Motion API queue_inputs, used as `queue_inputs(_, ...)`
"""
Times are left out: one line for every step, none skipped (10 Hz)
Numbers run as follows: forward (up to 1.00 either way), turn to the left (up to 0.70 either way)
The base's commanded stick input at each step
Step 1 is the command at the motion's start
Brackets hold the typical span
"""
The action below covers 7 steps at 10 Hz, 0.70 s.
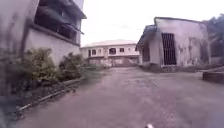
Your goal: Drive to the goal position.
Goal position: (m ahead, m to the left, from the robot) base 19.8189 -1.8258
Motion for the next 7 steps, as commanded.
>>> queue_inputs(1.00, 0.00)
queue_inputs(1.00, 0.00)
queue_inputs(1.00, 0.00)
queue_inputs(1.00, 0.00)
queue_inputs(1.00, 0.00)
queue_inputs(1.00, -0.18)
queue_inputs(1.00, -0.36)
